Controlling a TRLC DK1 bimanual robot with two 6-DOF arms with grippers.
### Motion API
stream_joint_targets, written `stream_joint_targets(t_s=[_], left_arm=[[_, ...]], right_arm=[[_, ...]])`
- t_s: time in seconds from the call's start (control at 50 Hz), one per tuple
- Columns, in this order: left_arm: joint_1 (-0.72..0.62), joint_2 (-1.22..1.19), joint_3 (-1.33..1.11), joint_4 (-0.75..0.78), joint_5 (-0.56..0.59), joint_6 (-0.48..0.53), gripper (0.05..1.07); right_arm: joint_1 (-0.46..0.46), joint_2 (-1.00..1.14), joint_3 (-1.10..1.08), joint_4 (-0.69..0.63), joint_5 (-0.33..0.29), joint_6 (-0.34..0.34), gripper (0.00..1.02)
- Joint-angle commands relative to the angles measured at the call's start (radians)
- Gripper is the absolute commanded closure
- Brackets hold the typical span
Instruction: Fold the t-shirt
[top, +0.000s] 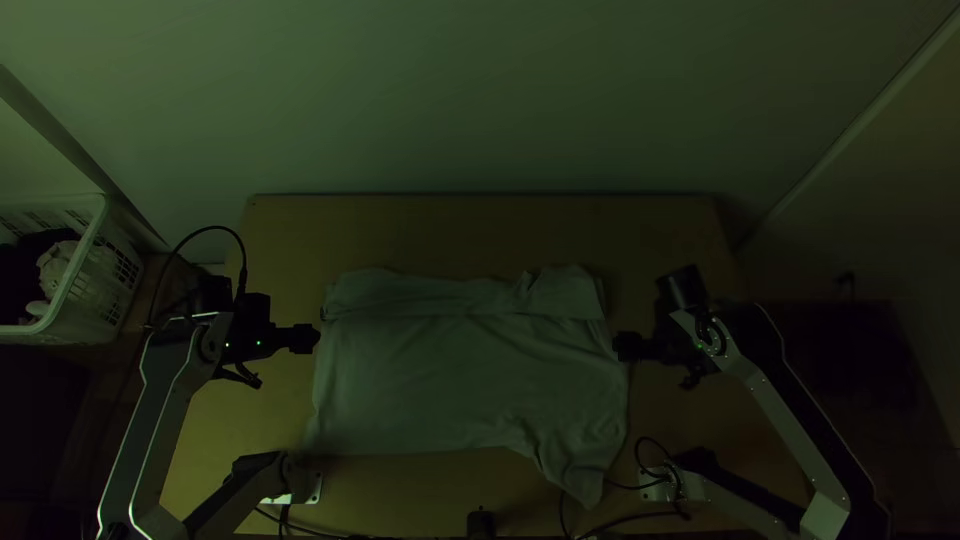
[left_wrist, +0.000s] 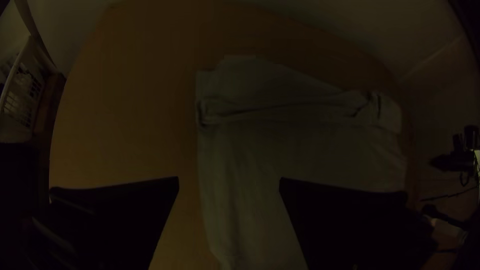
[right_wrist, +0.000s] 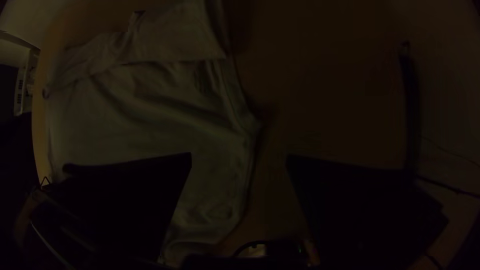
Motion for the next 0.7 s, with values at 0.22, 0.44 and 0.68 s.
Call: stream_joint_targets(t_s=[0.22,0.44,0.68], left_arm=[[0.000,-0.068,-0.013,-0.303,-0.063,0.109,0.10],[-0.023,-0.086,-0.050,-0.447,-0.145,0.204,0.10],[-0.087,-0.091,-0.162,-0.525,-0.260,0.239,0.10]], right_arm=[[0.038,-0.119,-0.079,-0.164,-0.126,0.131,0.13],[0.081,-0.153,-0.152,-0.216,-0.182,0.123,0.05],[0.098,-0.164,-0.192,-0.250,-0.221,0.120,0.07]])
